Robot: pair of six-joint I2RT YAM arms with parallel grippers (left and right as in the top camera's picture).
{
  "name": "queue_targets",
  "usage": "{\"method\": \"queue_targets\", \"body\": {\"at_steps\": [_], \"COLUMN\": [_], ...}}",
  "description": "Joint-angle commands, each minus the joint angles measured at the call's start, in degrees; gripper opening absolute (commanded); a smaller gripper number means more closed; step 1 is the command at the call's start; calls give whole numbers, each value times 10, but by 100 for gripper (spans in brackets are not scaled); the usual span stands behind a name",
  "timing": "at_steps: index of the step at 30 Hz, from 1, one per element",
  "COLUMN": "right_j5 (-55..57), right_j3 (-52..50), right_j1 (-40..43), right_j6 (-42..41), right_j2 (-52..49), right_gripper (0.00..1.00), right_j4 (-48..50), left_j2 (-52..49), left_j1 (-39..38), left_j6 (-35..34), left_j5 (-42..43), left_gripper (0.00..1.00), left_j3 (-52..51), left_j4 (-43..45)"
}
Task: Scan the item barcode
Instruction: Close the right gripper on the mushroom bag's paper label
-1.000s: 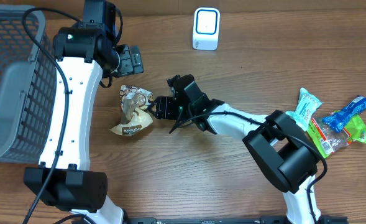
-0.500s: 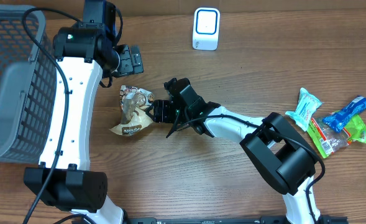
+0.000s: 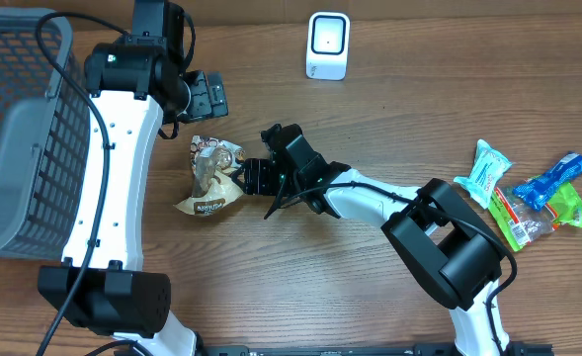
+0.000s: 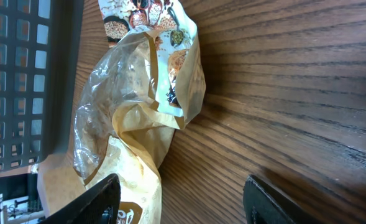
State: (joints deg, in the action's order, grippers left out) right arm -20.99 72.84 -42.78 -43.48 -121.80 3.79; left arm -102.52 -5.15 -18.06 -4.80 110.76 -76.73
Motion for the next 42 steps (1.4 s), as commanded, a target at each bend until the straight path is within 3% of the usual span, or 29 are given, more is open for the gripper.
{"method": "queue_targets", "body": {"at_steps": [1,25,29,42], "right_j5": [6,30,30,-75], "right_j3": [7,7,7,7], "right_j1": [-3,-19,-22,-36], "right_j6": [0,0,0,43], "right_j2": [-8,-18,-19,-19], "right_gripper": [64,63,50,49], "right_j4": [1,7,27,29], "left_j2": [5,5,5,5], "left_j1": [-1,-1,-1,-1], "left_j6": [-2,-2,-2,-2], "left_j5": [-3,-3,-3,-3], "left_gripper": [100,100,100,100], "left_j3": [9,9,9,9], "left_j4": [1,1,1,1]}}
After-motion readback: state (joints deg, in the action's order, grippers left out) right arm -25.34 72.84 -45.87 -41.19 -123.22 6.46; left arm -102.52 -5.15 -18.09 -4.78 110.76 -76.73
